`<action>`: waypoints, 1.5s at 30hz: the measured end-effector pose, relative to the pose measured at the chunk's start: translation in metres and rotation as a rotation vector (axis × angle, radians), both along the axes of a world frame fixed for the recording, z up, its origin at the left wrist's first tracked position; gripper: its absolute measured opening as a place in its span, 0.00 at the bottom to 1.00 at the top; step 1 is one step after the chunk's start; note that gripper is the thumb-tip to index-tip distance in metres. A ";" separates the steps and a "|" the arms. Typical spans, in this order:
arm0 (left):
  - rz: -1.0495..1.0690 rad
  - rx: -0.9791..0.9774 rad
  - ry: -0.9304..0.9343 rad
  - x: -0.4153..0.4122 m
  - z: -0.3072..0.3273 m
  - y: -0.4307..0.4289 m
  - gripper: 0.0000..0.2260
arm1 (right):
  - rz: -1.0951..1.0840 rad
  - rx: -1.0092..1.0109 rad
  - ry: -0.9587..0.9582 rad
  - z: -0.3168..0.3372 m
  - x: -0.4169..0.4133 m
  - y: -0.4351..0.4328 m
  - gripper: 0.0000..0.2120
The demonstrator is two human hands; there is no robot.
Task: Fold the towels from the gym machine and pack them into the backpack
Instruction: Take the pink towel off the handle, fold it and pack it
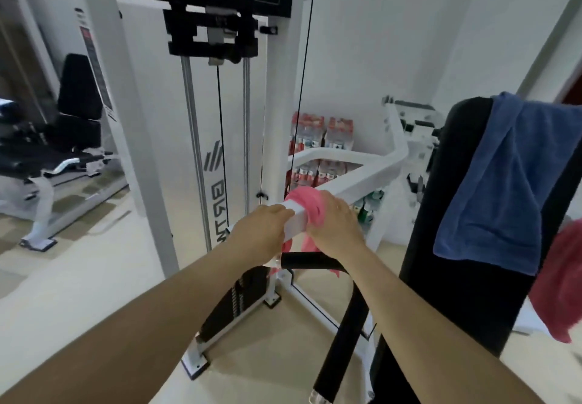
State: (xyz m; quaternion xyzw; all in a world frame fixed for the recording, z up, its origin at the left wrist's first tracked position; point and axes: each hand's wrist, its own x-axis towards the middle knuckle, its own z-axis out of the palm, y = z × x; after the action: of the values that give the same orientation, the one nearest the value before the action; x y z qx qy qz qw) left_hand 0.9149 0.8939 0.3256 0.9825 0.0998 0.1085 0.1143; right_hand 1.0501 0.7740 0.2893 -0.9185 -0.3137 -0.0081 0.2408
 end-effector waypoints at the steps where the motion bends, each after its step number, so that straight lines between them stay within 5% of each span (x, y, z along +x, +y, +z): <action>1: 0.001 -0.010 -0.001 0.013 -0.005 0.008 0.20 | -0.016 0.011 0.026 0.008 -0.001 0.004 0.29; 7: -0.088 -0.184 -0.176 0.096 -0.028 0.034 0.23 | -0.069 0.102 -0.018 0.015 0.015 0.035 0.14; 13: -0.006 -0.258 -0.408 0.120 -0.050 0.049 0.05 | 0.042 0.207 0.085 0.004 0.027 0.042 0.13; 21: 0.123 -1.015 -0.430 0.029 0.024 0.063 0.08 | -0.062 0.439 0.026 0.040 -0.023 0.046 0.11; 23: 0.143 -1.271 -0.260 -0.002 0.035 0.074 0.08 | -0.097 0.541 0.203 0.052 -0.047 0.050 0.13; 25: 0.152 -1.439 -0.139 -0.032 0.037 0.084 0.08 | -0.043 0.643 0.677 0.067 -0.077 0.051 0.10; 27: 0.152 -1.529 -0.073 -0.055 0.037 0.087 0.07 | 0.098 0.479 0.891 0.076 -0.101 0.046 0.13; 30: -0.004 -1.560 0.017 -0.077 0.040 0.079 0.09 | 0.251 0.169 0.508 0.078 -0.136 0.044 0.15; 35: -0.222 -1.528 0.044 -0.104 0.059 0.060 0.07 | -0.030 0.252 -0.191 0.065 -0.180 0.036 0.12; 38: -0.289 -1.498 0.067 -0.123 0.071 0.051 0.08 | -0.182 0.364 -0.239 0.062 -0.188 0.018 0.10; 43: -0.297 -1.089 0.261 -0.160 0.061 0.035 0.16 | -0.328 0.369 -0.362 0.067 -0.198 -0.037 0.11; 45: -0.270 -1.114 0.301 -0.176 0.050 0.029 0.16 | -0.391 0.401 -0.395 0.066 -0.201 -0.063 0.13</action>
State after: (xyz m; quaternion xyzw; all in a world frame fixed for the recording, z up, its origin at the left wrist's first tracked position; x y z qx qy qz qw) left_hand 0.7394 0.9226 0.3754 0.7830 0.0311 -0.1164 0.6103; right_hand 0.8486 0.7109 0.3550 -0.8764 -0.1643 -0.2932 0.3449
